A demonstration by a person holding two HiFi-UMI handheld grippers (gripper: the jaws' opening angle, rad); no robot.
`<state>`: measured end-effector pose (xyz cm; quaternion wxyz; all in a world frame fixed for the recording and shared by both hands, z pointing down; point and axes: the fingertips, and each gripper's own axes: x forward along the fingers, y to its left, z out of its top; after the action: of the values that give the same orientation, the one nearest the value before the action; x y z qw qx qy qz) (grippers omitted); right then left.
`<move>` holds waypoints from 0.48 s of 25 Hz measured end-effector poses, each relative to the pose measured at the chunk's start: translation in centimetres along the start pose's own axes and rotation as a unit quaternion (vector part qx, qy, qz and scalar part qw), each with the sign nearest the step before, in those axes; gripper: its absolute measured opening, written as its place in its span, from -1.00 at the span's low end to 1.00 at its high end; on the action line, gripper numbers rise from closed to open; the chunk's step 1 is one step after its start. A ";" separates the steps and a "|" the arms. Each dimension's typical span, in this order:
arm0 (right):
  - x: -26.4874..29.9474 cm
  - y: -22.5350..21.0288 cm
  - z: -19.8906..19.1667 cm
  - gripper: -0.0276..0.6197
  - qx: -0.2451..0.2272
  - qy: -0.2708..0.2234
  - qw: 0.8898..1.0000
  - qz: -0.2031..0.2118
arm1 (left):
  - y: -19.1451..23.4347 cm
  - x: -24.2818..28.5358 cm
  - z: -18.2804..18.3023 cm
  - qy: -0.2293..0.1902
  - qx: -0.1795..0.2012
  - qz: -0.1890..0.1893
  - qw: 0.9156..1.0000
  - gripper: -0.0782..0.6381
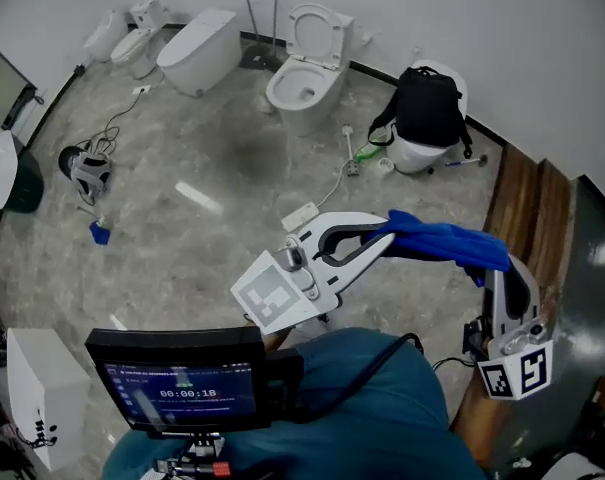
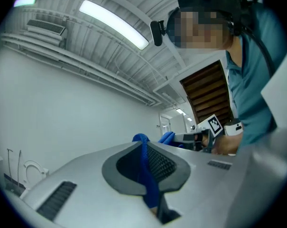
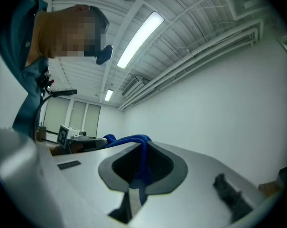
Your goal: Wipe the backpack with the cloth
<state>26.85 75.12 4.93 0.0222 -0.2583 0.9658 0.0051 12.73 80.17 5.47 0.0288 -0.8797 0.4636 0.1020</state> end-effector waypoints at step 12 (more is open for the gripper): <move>-11.0 -2.2 -0.9 -0.85 -0.048 0.022 0.996 -0.073 | -9.1 3.4 0.5 0.002 0.067 -0.030 0.997 -0.73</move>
<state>37.40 78.72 6.33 -0.0109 -0.3293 0.9431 0.0445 22.00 82.62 3.84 0.0899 -0.8893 0.4432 0.0681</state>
